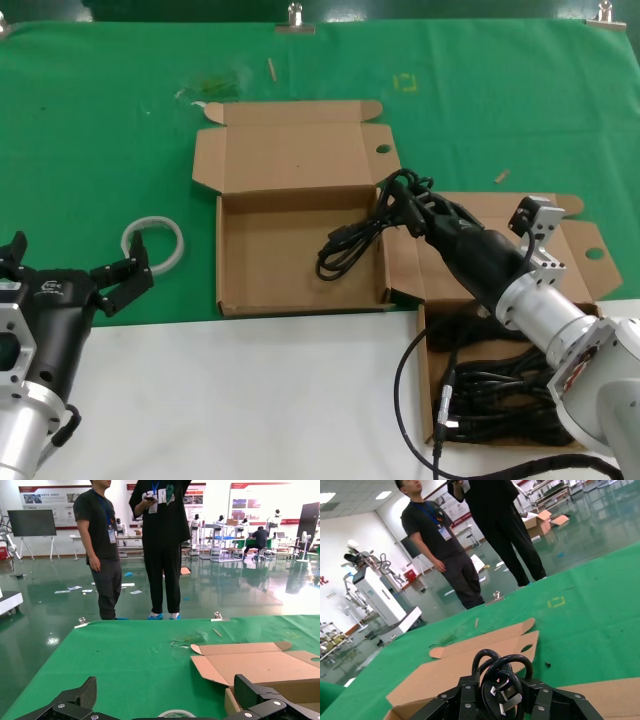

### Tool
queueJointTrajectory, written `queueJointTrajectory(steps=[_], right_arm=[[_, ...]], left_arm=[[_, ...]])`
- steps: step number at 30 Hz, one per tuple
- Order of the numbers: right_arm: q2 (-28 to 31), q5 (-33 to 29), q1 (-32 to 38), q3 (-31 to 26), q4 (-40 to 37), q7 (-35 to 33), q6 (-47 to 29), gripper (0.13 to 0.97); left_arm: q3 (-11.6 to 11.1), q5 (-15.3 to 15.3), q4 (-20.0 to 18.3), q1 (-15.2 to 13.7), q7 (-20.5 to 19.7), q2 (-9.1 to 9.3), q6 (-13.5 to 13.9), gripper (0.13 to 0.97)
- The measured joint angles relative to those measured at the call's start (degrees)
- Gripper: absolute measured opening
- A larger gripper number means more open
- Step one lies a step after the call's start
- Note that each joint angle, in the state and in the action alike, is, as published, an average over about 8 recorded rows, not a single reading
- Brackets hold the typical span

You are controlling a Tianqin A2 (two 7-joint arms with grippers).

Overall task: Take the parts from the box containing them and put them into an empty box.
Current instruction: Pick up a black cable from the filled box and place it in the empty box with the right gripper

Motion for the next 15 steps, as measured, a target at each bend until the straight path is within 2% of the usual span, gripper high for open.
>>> queueJointTrajectory(steps=[15], right_arm=[[0.0, 2.2, 3.4, -0.8, -6.4, -2.5, -3.5, 0.219]], left_arm=[[0.0, 0.0, 0.0, 0.0, 0.0, 0.00, 0.0, 0.966]])
